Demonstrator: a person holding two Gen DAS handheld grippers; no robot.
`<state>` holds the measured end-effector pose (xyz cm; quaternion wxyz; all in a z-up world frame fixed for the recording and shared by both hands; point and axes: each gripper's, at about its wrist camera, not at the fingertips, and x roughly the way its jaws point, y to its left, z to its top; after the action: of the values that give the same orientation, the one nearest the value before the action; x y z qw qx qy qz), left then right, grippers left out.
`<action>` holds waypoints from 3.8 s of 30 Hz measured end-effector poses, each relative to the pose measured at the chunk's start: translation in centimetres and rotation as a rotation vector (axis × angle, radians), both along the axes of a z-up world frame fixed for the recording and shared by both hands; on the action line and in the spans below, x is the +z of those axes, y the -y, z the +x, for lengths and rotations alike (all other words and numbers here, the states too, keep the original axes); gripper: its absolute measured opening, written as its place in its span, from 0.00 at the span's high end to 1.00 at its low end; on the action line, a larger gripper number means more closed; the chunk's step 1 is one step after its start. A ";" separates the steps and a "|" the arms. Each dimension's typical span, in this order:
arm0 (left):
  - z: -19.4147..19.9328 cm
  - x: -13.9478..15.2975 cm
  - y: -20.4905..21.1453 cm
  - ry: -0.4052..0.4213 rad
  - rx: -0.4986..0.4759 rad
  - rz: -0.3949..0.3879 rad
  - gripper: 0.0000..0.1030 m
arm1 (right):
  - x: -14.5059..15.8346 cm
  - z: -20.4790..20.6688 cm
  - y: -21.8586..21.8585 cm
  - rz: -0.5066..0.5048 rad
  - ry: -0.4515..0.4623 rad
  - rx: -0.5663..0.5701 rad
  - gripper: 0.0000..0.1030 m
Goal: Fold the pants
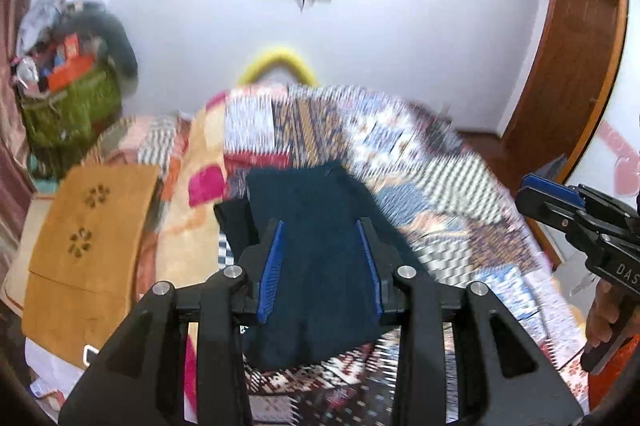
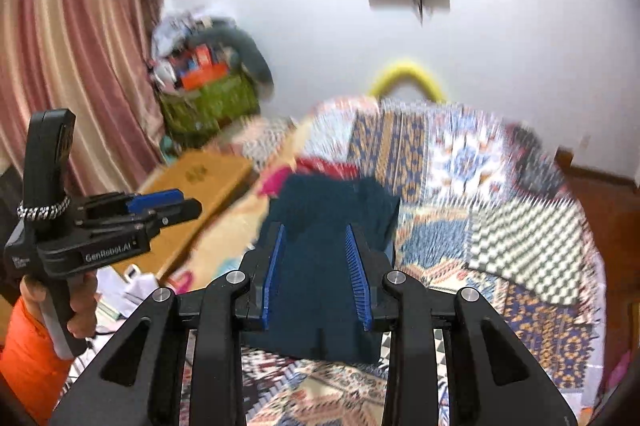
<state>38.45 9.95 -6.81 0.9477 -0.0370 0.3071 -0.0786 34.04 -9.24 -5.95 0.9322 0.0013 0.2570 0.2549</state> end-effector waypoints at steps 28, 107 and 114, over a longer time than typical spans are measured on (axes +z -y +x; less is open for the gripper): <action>-27.2 7.0 5.1 0.436 0.173 0.067 0.02 | 5.3 -21.0 2.4 0.082 0.332 -0.149 0.00; -26.8 5.8 5.6 0.384 0.104 0.037 0.00 | 4.7 -21.7 2.6 0.067 0.285 -0.174 0.00; -27.0 5.6 5.7 0.384 0.092 0.042 0.00 | 4.8 -21.9 2.4 0.062 0.285 -0.174 0.00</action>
<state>11.47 4.24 -1.19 0.9920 -0.0157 0.1203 -0.0346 12.18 -11.68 -1.20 0.9772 0.0163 0.1133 0.1786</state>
